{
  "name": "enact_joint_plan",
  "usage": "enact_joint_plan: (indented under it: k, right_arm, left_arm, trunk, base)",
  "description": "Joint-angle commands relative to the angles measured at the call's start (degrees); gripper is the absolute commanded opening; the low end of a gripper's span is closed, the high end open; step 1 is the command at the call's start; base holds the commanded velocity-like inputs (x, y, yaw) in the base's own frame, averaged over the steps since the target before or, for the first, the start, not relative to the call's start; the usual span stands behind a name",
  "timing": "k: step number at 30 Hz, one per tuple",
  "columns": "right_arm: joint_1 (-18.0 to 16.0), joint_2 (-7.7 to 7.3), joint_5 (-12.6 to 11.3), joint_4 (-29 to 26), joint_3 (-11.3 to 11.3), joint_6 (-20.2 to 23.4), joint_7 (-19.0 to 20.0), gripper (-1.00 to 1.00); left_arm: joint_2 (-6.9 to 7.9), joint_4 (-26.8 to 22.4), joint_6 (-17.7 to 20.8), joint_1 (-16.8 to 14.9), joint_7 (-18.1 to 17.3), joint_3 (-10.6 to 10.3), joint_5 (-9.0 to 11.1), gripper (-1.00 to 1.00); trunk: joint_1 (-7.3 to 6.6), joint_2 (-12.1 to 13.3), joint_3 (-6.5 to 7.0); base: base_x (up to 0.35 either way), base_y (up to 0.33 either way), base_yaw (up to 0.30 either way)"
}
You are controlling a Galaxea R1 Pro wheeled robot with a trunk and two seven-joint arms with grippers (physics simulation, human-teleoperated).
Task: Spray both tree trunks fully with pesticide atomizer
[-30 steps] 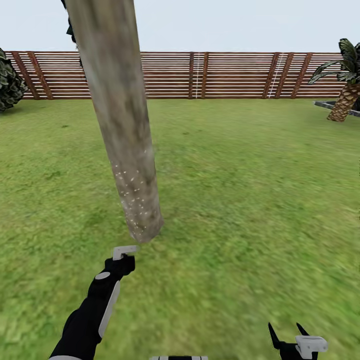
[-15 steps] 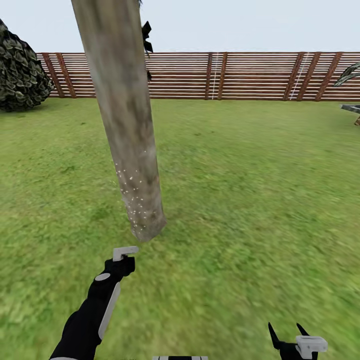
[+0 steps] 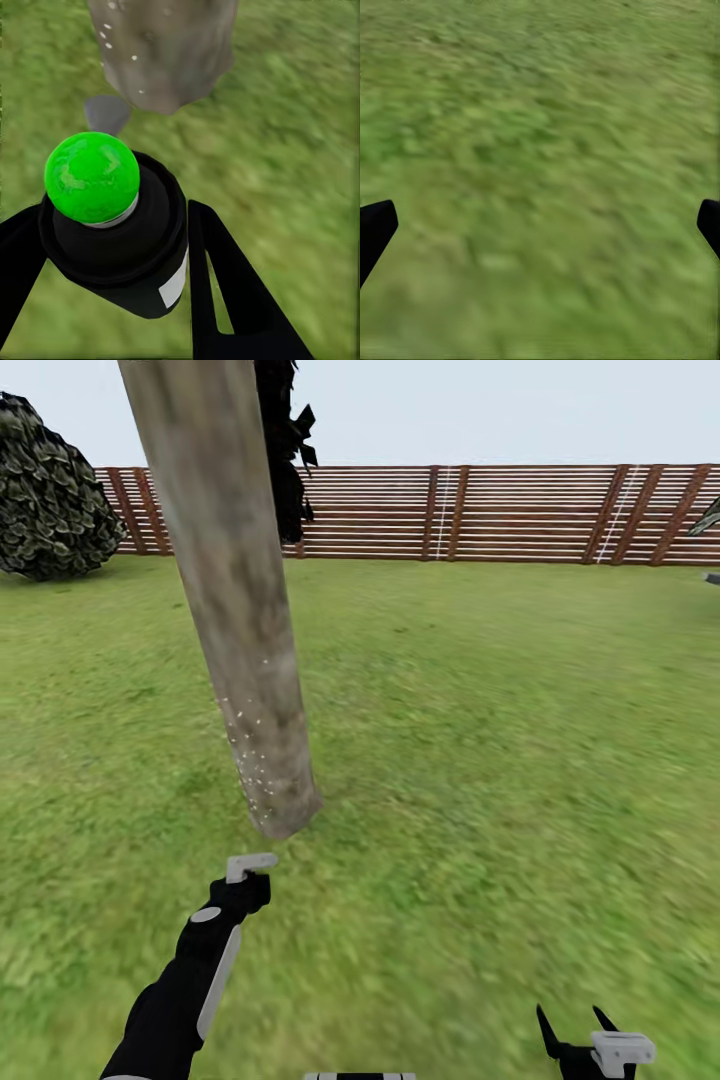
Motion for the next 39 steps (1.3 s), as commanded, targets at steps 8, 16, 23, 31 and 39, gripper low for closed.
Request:
enact_joint_plan:
  k: [8,16,23,31,39]
  right_arm:
    - [0.0,0.00,0.0,0.0,0.0,0.0,0.0,1.00]
    - [0.0,0.00,0.1,0.0,0.0,0.0,0.0,1.00]
    - [0.0,0.00,0.1,0.1,0.0,0.0,0.0,1.00]
    - [0.0,0.00,0.2,0.1,0.0,0.0,0.1,1.00]
    - [0.1,0.00,0.2,0.1,0.0,0.0,0.1,1.00]
  left_arm:
    - [-0.01,0.0,0.0,0.0,0.0,0.0,0.0,-1.00]
    - [-0.01,0.0,0.0,0.0,0.0,0.1,-0.1,-1.00]
    - [-0.01,0.0,0.0,0.0,0.0,0.1,-0.1,-1.00]
    - [-0.01,0.0,0.0,0.0,0.0,0.1,-0.1,-1.00]
    - [-0.01,0.0,0.0,0.0,0.0,0.0,0.0,-1.00]
  trunk:
    - [0.00,0.0,0.10]
    - [0.00,0.0,0.10]
    - [0.00,0.0,0.10]
    - [0.00,0.0,0.10]
    - [0.00,0.0,0.10]
  base:
    - [0.000,-0.274,0.267]
    - [0.000,-0.274,0.246]
    - [0.032,-0.274,0.022]
    - [0.107,-0.274,0.000]
    - [0.112,-0.274,0.172]
